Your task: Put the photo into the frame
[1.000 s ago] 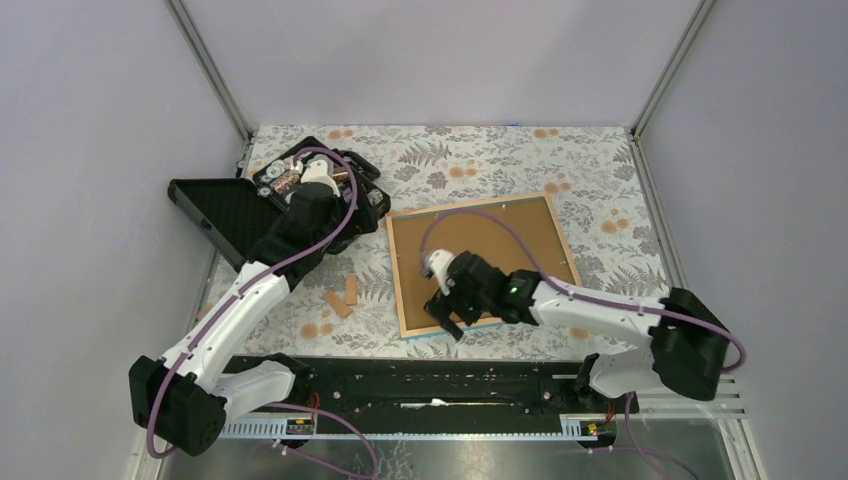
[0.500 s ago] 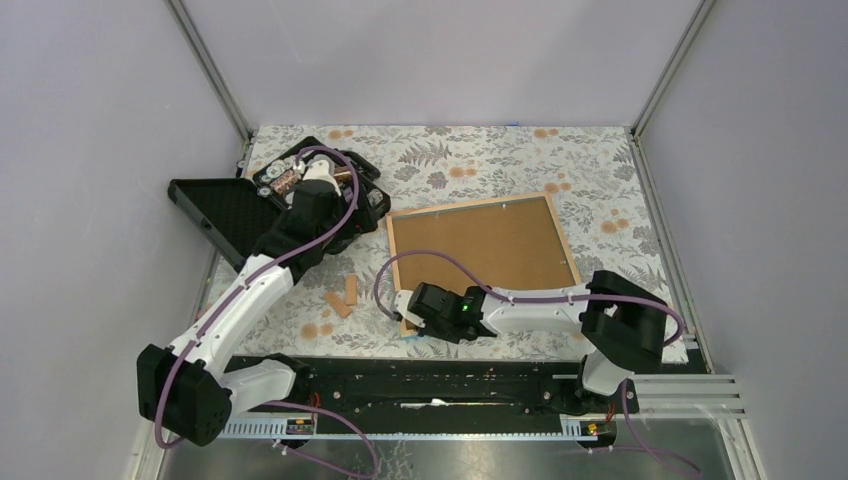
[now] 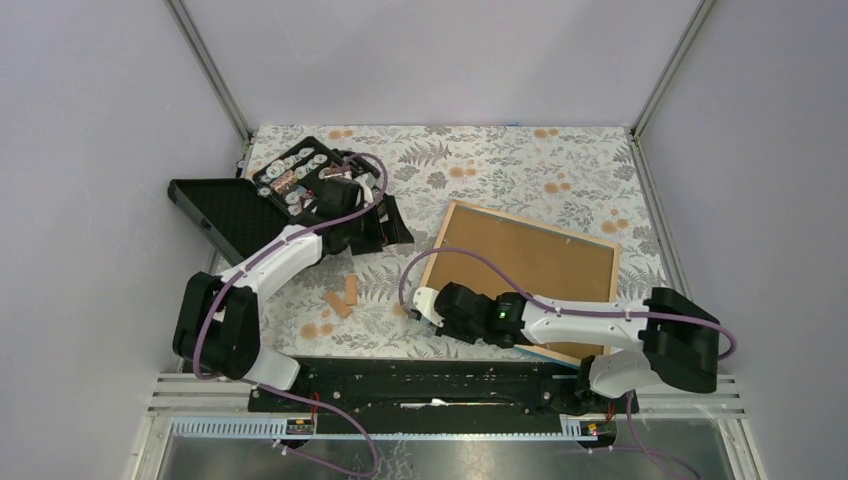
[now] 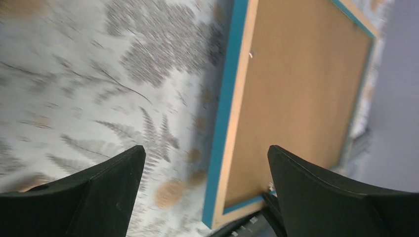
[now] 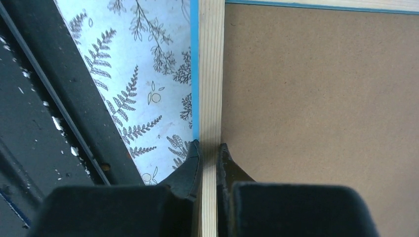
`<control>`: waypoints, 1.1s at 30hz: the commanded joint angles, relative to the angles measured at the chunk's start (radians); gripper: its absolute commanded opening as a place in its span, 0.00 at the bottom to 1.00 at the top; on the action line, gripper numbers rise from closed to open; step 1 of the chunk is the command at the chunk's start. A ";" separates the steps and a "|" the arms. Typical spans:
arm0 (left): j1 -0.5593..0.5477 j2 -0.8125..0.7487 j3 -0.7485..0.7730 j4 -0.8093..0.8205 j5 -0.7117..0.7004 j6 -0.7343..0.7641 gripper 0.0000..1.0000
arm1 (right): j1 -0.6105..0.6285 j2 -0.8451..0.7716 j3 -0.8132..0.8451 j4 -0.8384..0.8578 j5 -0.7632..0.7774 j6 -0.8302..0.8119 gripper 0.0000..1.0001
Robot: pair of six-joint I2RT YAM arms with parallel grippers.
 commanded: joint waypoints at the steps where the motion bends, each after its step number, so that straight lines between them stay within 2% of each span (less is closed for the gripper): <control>1: 0.009 -0.045 -0.087 0.175 0.331 -0.178 0.99 | -0.008 -0.100 -0.007 0.182 0.064 -0.074 0.00; 5: 0.005 -0.094 -0.246 0.394 0.445 -0.386 0.99 | -0.032 -0.134 -0.036 0.240 0.106 -0.087 0.00; 11: -0.022 -0.244 -0.438 0.478 0.322 -0.569 0.99 | -0.113 -0.184 -0.045 0.312 0.061 -0.076 0.00; 14: -0.056 -0.260 -0.462 0.568 0.308 -0.620 0.99 | -0.121 -0.205 -0.046 0.321 0.058 -0.077 0.00; 18: -0.131 -0.173 -0.430 0.638 0.325 -0.650 0.99 | -0.123 -0.237 -0.052 0.324 0.055 -0.071 0.00; 22: -0.174 -0.150 -0.444 0.785 0.300 -0.700 0.80 | -0.123 -0.263 -0.058 0.324 0.061 -0.057 0.00; 29: -0.198 -0.148 -0.435 0.826 0.256 -0.706 0.55 | -0.123 -0.306 -0.063 0.320 0.060 -0.024 0.00; 33: -0.199 -0.170 -0.422 0.809 0.254 -0.673 0.47 | -0.123 -0.347 -0.072 0.329 0.045 -0.003 0.00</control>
